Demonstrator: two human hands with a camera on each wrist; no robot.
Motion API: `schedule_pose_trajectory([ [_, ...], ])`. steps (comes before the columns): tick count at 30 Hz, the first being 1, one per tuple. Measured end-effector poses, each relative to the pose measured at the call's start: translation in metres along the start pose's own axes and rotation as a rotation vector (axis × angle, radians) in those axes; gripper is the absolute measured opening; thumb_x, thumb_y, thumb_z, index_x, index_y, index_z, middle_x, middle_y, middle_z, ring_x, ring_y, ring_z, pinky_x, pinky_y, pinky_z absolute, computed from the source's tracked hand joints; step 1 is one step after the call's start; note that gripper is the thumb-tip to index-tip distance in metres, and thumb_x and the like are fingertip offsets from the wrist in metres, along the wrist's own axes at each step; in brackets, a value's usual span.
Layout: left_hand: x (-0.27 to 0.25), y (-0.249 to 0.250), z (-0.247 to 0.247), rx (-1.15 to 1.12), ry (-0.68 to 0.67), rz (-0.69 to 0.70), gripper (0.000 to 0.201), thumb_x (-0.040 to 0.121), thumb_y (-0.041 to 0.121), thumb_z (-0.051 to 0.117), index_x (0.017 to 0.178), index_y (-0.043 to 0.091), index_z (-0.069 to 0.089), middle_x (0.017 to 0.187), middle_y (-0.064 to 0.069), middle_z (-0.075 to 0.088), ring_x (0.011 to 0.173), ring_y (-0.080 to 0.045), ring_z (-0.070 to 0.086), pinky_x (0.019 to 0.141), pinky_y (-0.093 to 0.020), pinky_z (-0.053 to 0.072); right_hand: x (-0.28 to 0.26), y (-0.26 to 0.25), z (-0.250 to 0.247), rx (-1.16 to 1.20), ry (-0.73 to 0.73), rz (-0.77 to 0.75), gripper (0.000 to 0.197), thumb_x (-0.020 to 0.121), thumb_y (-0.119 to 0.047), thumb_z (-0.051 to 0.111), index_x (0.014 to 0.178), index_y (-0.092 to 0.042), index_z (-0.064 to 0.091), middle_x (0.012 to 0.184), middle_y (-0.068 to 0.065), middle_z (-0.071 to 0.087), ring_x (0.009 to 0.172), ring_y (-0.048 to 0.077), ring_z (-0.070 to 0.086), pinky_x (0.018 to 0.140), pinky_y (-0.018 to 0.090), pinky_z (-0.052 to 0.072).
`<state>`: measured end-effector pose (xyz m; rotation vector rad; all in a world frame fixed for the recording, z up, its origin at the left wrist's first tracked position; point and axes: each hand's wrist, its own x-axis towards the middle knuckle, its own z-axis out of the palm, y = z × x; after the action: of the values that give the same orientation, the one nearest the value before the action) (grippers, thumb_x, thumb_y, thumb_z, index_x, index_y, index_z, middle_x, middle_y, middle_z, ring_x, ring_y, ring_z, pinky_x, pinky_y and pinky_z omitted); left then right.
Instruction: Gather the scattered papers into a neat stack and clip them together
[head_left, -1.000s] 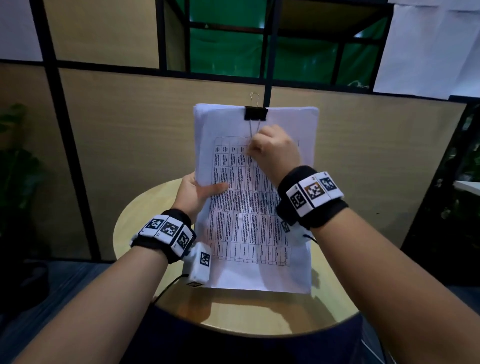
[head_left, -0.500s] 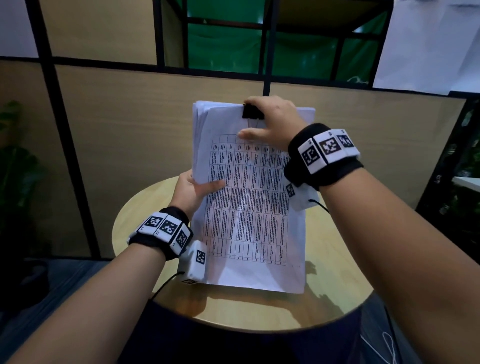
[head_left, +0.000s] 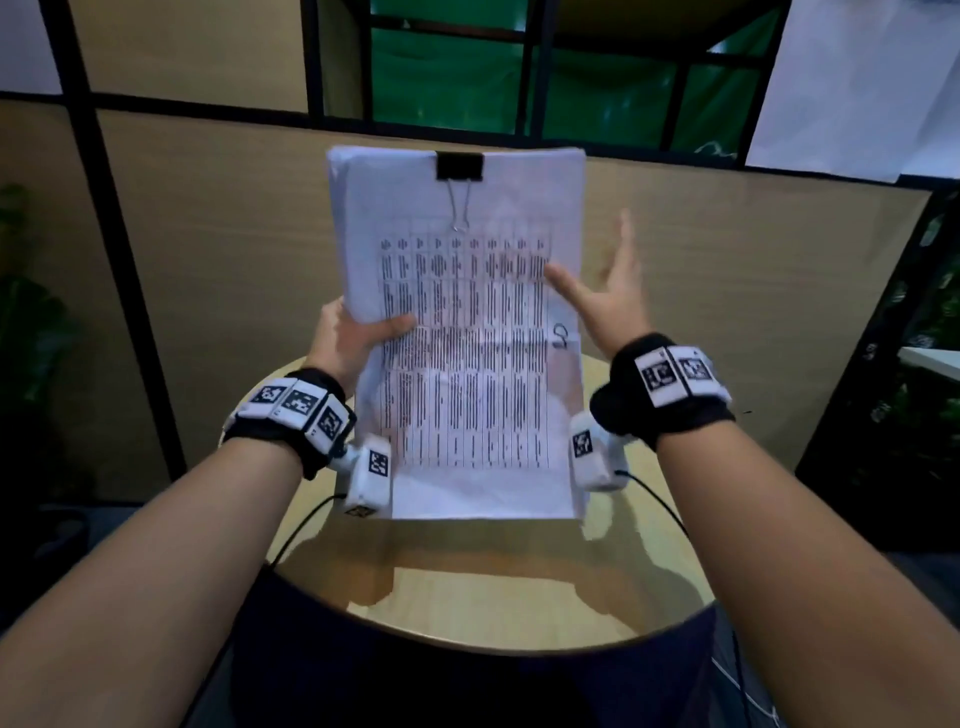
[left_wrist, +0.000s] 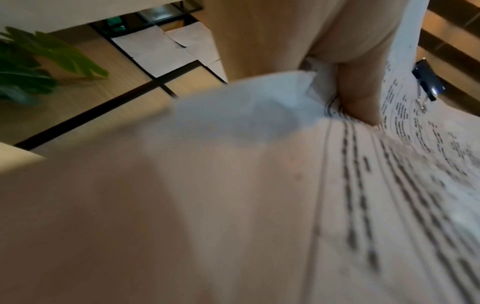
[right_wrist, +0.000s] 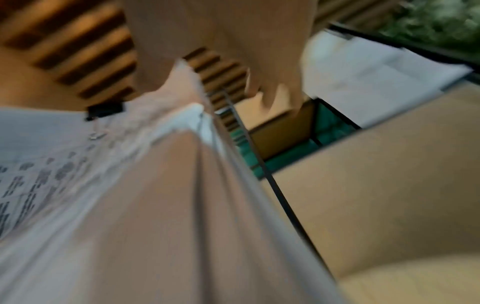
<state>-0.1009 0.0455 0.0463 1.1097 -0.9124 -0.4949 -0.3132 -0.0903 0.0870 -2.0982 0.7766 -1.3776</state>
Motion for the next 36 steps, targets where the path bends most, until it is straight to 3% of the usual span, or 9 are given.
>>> schedule_pose_trajectory([
  [5, 0.023, 0.006, 0.002, -0.010, 0.028, -0.019, 0.043, 0.068, 0.004, 0.077, 0.107, 0.005, 0.059, 0.096, -0.004, 0.067, 0.096, -0.023, 0.064, 0.098, -0.043, 0.048, -0.029, 0.055, 0.019, 0.504, -0.354, 0.304, 0.079, 0.047, -0.061, 0.082, 0.109, -0.017, 0.061, 0.105, 0.008, 0.070, 0.087, 0.018, 0.069, 0.082, 0.036, 0.056],
  [10, 0.033, -0.010, 0.007, 0.168, -0.147, -0.234, 0.058, 0.071, 0.004, 0.074, 0.124, -0.001, 0.052, 0.108, -0.013, 0.064, 0.096, -0.027, 0.063, 0.092, -0.044, 0.050, -0.040, 0.071, 0.034, 0.709, -0.160, 0.364, 0.014, 0.090, -0.004, 0.055, 0.097, -0.011, 0.066, 0.084, 0.002, 0.075, 0.077, 0.017, 0.072, 0.068, 0.032, 0.057],
  [16, 0.034, -0.063, 0.001, 0.470, -0.357, -0.564, 0.038, 0.081, -0.012, 0.059, 0.104, 0.018, 0.054, 0.098, -0.011, 0.065, 0.083, -0.031, 0.064, 0.055, -0.035, 0.057, -0.032, 0.122, 0.050, 0.490, -0.161, 0.606, 0.026, 0.094, -0.010, 0.051, 0.117, -0.003, 0.061, 0.108, 0.019, 0.069, 0.096, 0.035, 0.067, 0.088, 0.052, 0.052],
  [19, 0.042, -0.085, 0.008, 0.505, -0.283, -0.601, 0.037, 0.082, -0.014, 0.056, 0.111, 0.008, 0.050, 0.104, -0.017, 0.063, 0.096, -0.037, 0.062, 0.077, -0.049, 0.055, -0.030, 0.140, 0.057, 0.180, -0.222, 0.661, 0.025, 0.095, -0.022, 0.053, 0.108, -0.002, 0.060, 0.097, 0.011, 0.069, 0.088, 0.027, 0.064, 0.081, 0.039, 0.052],
  [23, 0.054, -0.118, 0.008, 0.679, -0.293, -0.639, 0.032, 0.076, -0.007, 0.067, 0.107, -0.005, 0.059, 0.107, -0.027, 0.066, 0.104, -0.044, 0.062, 0.092, -0.058, 0.047, -0.019, 0.154, 0.055, -0.364, -0.520, 0.753, 0.052, 0.096, -0.037, 0.046, 0.057, -0.003, 0.052, 0.041, 0.003, 0.056, 0.058, 0.025, 0.052, 0.059, 0.029, 0.037],
  [27, 0.064, -0.131, 0.005, 0.812, -0.298, -0.626, 0.040, 0.072, -0.001, 0.074, 0.108, -0.009, 0.062, 0.105, -0.027, 0.068, 0.099, -0.040, 0.065, 0.093, -0.053, 0.049, -0.012, 0.169, 0.058, -0.476, -0.694, 0.797, 0.038, 0.090, -0.025, 0.059, 0.057, -0.009, 0.051, 0.064, 0.007, 0.054, 0.058, 0.019, 0.049, 0.057, 0.027, 0.036],
  [31, 0.064, -0.125, 0.012, 0.992, -0.391, -0.628, 0.042, 0.070, 0.004, 0.077, 0.108, -0.004, 0.060, 0.118, -0.026, 0.063, 0.107, -0.037, 0.061, 0.093, -0.048, 0.047, -0.011, 0.176, 0.063, -0.375, -0.678, 0.798, 0.021, 0.080, -0.008, 0.072, 0.099, -0.002, 0.067, 0.099, 0.017, 0.066, 0.096, 0.031, 0.062, 0.094, 0.040, 0.049],
  [34, 0.053, -0.117, 0.021, 1.276, -0.446, -0.558, 0.070, 0.076, 0.015, 0.075, 0.138, 0.008, 0.043, 0.139, -0.014, 0.049, 0.126, -0.032, 0.048, 0.098, -0.037, 0.043, -0.013, 0.185, 0.060, -0.552, -0.713, 0.737, 0.024, 0.062, -0.016, 0.082, 0.051, -0.027, 0.063, 0.067, 0.000, 0.061, 0.075, 0.027, 0.064, 0.080, 0.041, 0.057],
  [36, 0.046, -0.112, 0.023, 1.360, -0.501, -0.523, 0.060, 0.078, 0.015, 0.073, 0.134, 0.012, 0.051, 0.134, -0.011, 0.054, 0.120, -0.029, 0.052, 0.083, -0.029, 0.043, -0.012, 0.197, 0.058, -0.640, -0.740, 0.723, 0.017, 0.051, -0.025, 0.084, 0.055, -0.030, 0.068, 0.064, -0.005, 0.064, 0.074, 0.026, 0.068, 0.078, 0.038, 0.057],
])
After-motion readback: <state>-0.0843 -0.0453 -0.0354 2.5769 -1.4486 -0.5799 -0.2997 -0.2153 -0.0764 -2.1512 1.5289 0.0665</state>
